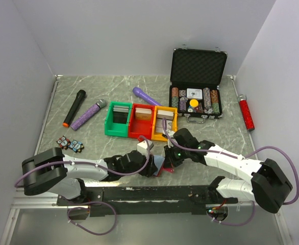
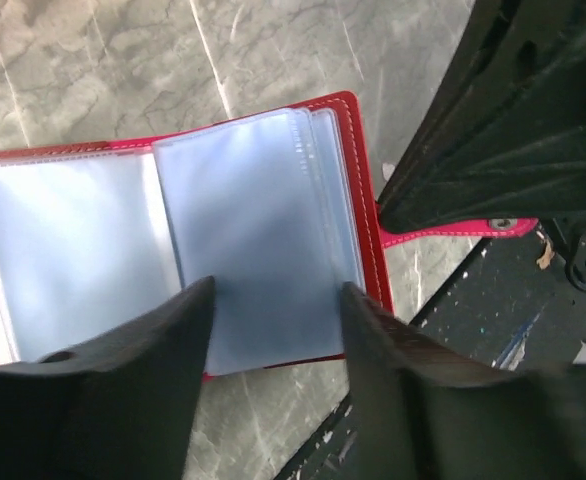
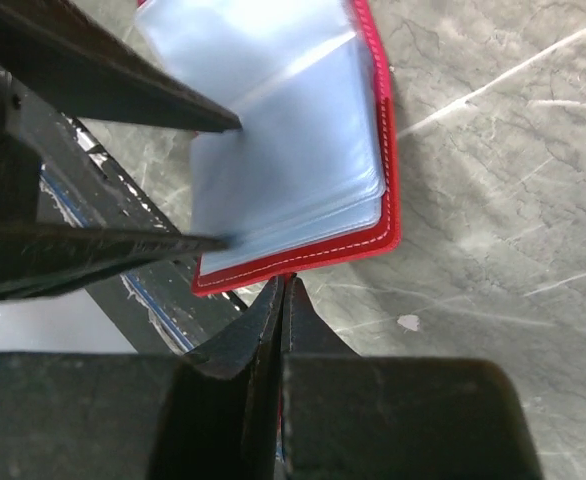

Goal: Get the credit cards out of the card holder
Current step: Remove the credit card from the card holder.

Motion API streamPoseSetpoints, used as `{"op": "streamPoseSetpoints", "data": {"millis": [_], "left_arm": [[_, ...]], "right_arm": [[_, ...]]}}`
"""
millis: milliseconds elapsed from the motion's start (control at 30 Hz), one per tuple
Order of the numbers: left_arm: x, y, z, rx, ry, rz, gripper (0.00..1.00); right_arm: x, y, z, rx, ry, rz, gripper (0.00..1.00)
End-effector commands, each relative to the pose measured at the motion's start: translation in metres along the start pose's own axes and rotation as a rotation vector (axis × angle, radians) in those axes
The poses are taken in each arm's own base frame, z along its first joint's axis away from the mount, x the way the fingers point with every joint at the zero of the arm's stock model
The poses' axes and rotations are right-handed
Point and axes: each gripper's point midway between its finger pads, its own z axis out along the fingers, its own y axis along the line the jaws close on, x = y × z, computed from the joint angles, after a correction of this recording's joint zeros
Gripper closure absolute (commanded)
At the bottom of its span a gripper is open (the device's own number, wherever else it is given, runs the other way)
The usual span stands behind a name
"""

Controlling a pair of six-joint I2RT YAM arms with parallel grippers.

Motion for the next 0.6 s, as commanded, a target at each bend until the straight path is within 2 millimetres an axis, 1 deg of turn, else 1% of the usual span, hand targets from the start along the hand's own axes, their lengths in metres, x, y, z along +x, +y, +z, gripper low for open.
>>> {"op": "streamPoseSetpoints", "data": {"millis": [0,233,333,467,533,567], "left_arm": [[-0.013,0.001,0.003,-0.036,-0.042,-0.013,0.52],[-0.015,0.007,0.000,-0.065,-0.065,-0.032,0.77],[-0.016,0.011,-0.003,-0.083,-0.076,-0.044,0.83],[-0.021,0.016,-0.011,-0.097,-0.112,-0.068,0.90],[-0.024,0.020,-0.015,-0.113,-0.131,-0.078,0.99],[-0.026,0.021,-0.017,-0.118,-0.140,-0.084,0.99]], "right_arm": [[-0.018,0.015,-0.010,-0.029,-0.056,-0.037,1.00],[-0.015,0.013,-0.008,-0.027,-0.051,-0.036,1.00],[-0.014,0.012,-0.007,-0.027,-0.048,-0.037,1.00],[-0.013,0.012,-0.008,-0.024,-0.046,-0.042,1.00],[-0.014,0.011,-0.008,-0.023,-0.047,-0.045,1.00],[-0.014,0.011,-0.008,-0.022,-0.046,-0.045,1.00]]}}
